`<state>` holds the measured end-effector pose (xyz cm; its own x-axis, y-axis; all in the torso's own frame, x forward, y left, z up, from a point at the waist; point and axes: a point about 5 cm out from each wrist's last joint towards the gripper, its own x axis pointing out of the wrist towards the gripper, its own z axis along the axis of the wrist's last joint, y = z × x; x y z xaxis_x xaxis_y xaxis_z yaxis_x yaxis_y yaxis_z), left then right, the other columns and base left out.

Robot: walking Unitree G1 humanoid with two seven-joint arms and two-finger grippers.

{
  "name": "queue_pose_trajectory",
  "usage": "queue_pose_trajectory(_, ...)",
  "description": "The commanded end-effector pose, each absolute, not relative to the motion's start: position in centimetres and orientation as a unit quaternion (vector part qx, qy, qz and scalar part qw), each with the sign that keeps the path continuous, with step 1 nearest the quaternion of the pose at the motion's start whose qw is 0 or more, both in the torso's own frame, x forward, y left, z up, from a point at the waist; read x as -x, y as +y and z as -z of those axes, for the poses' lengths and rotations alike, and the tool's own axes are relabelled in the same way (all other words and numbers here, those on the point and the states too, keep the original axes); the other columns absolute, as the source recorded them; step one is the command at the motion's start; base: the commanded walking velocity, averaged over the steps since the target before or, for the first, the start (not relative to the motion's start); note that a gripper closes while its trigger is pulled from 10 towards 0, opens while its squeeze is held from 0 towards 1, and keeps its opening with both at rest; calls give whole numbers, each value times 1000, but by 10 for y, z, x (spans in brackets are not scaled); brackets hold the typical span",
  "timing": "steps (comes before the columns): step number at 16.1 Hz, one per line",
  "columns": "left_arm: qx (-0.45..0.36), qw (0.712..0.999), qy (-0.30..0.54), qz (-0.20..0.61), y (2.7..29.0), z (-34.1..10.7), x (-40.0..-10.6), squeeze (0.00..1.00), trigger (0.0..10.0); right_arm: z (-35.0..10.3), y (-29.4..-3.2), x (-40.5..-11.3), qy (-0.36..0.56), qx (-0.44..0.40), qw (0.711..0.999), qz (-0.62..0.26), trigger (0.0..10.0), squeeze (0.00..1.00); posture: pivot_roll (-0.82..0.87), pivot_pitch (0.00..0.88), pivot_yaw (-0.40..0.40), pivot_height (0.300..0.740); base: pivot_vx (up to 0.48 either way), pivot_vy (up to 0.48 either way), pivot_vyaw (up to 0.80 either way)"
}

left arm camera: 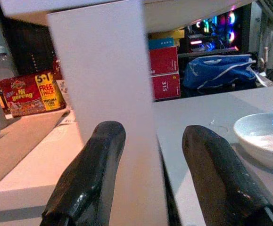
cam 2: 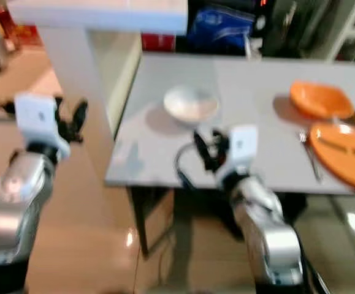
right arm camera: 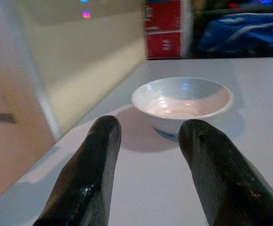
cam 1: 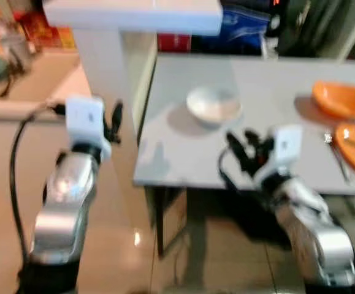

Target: Setting the table

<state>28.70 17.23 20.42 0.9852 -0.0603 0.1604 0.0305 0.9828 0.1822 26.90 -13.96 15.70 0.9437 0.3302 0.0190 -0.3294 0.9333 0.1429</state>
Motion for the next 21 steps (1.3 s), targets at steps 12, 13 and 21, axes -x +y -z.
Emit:
queue_pose_trajectory(12,-82,993,-89,19,179,-220,-283,0,10000,-164,-121,-262,-15,-76,966,-246,10000,1000,-2,0,-27,740,0,480,-396)
queue_pose_trajectory(13,-91,992,-88,6,182,-224,-284,0,10000,-166,-123,-266,-23,-55,971,-230,10000,929,-1,0,-29,740,0,480,0)
queue_pose_trajectory(21,-112,990,-84,7,177,-229,-291,0,10000,-176,-127,-279,-30,-62,979,-194,10000,0,6,0,-37,740,0,480,-500)
